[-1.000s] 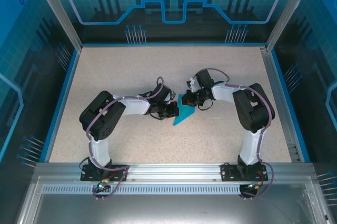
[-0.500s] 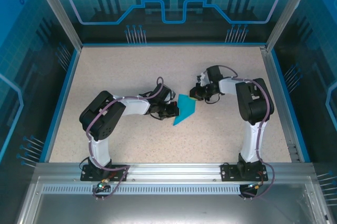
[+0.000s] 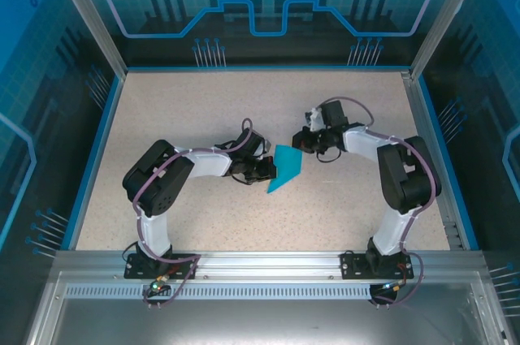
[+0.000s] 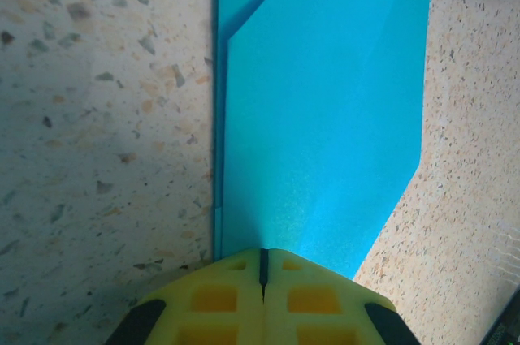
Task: Fold a paper plane with a square sheet of paper (pick it up from the middle)
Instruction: Fourth fold the wing at the center of the table.
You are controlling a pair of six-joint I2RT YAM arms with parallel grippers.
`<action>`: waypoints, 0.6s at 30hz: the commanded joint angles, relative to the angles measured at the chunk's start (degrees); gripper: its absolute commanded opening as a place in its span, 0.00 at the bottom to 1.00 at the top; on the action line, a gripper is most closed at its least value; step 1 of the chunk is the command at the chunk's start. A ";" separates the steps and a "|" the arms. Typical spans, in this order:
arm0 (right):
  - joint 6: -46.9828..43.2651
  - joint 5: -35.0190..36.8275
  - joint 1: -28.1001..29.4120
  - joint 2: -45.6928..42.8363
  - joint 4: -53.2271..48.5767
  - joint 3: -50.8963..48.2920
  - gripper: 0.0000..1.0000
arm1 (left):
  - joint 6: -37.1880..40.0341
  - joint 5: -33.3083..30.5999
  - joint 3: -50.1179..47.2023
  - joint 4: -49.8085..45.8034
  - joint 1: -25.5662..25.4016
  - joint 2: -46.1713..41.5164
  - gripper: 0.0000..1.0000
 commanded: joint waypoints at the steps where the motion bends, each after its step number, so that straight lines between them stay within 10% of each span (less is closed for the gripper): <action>1: 4.07 -2.29 3.40 -0.11 3.11 -3.24 0.07 | 0.60 -1.86 -1.42 -9.20 0.11 3.51 0.00; 18: 4.21 0.73 5.54 8.29 0.75 -3.41 0.06 | 3.03 -1.69 4.05 -13.42 0.09 3.29 0.00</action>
